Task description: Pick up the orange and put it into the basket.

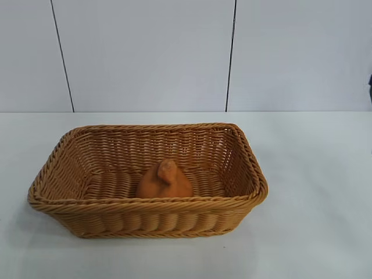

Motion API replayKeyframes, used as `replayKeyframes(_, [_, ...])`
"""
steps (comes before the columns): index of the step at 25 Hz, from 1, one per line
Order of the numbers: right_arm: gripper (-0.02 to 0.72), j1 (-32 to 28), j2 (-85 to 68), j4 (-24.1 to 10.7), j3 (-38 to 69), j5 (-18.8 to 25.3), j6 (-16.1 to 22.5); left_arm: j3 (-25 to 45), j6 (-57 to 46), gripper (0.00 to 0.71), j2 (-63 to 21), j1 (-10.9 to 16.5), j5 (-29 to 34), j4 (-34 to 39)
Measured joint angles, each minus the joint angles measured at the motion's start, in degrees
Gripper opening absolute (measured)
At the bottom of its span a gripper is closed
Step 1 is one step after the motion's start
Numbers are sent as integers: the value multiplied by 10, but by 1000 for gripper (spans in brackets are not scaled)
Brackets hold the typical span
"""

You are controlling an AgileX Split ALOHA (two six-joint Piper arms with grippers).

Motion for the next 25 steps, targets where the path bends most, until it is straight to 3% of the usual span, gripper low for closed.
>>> replayKeyframes(10, [694, 0, -294, 1, 230, -104, -42, 0, 0, 673, 0, 0, 0, 0])
replayKeyframes(25, [694, -4, -635, 3, 249, -110, -44, 0, 0, 673, 0, 0, 0, 0])
